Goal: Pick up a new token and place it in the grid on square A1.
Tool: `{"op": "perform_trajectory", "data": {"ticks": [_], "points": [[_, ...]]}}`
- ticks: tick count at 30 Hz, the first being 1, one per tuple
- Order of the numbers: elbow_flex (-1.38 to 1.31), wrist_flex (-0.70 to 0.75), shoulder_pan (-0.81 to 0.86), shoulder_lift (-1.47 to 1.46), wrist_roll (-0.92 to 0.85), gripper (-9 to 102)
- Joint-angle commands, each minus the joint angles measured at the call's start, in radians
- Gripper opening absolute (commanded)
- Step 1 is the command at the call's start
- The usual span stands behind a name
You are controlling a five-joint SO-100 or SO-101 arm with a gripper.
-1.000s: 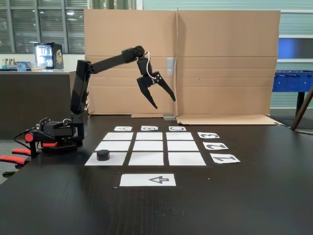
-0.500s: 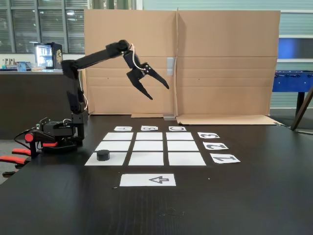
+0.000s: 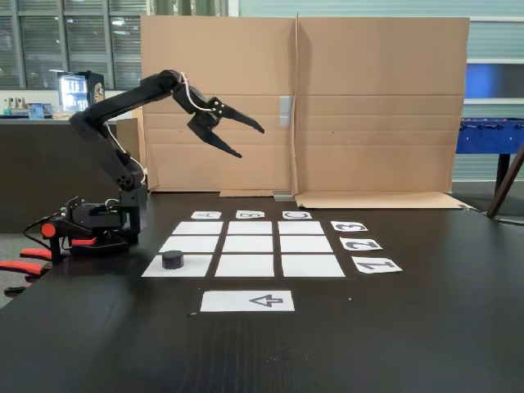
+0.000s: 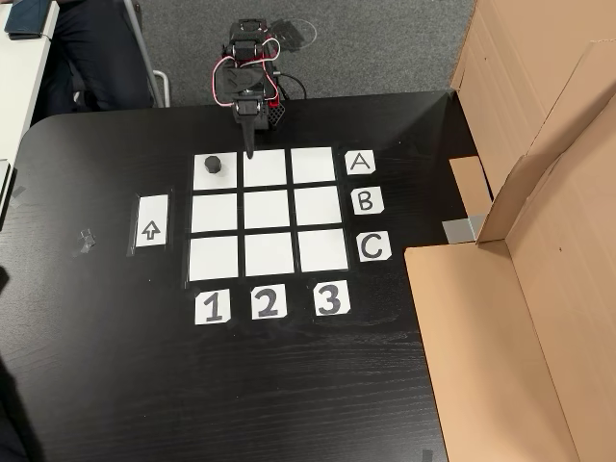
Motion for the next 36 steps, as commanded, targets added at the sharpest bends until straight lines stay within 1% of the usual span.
{"op": "perform_trajectory", "data": {"ticks": [1,10,19,36], "points": [[0.040,-0.040,0.011,0.087,-0.015,31],[0.150,-0.117,0.023,0.167,-0.017,31],[0.210,-0.179,0.037,0.161,-0.006,31],[0.233,-0.206,0.041,0.152,0.011,31]]}}
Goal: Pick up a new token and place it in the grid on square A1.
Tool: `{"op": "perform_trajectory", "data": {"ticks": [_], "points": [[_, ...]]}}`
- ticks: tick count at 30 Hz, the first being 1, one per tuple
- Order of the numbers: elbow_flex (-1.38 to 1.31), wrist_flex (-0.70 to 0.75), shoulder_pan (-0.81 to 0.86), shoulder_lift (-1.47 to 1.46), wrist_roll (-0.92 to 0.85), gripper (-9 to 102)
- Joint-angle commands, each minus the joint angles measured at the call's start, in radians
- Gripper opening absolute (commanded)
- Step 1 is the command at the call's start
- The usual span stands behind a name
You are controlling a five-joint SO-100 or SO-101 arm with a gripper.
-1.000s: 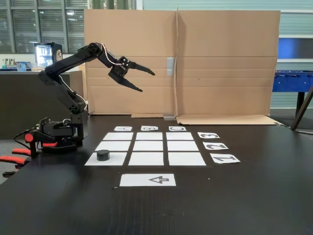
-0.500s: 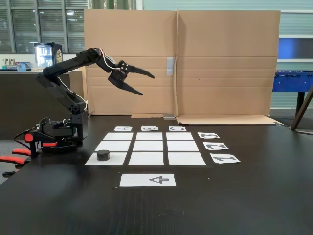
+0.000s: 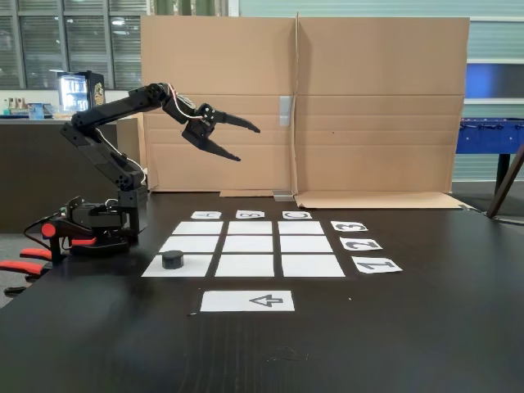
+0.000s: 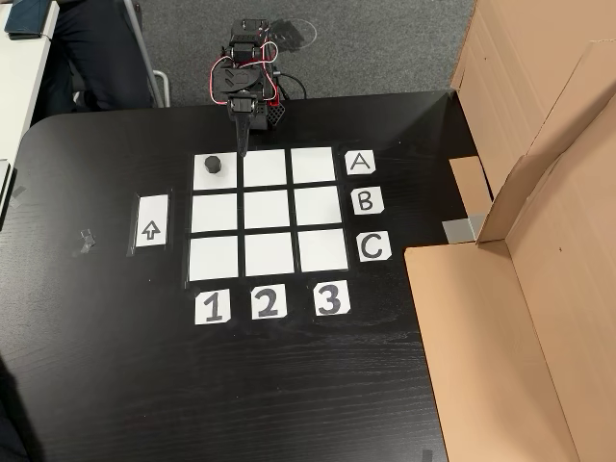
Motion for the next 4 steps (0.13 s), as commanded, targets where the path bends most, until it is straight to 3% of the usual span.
{"op": "perform_trajectory", "data": {"ticks": [1,4], "points": [[-0.003,-0.015,0.006,0.003,0.009,31],[-0.002,-0.015,0.006,0.003,0.012,31]]}}
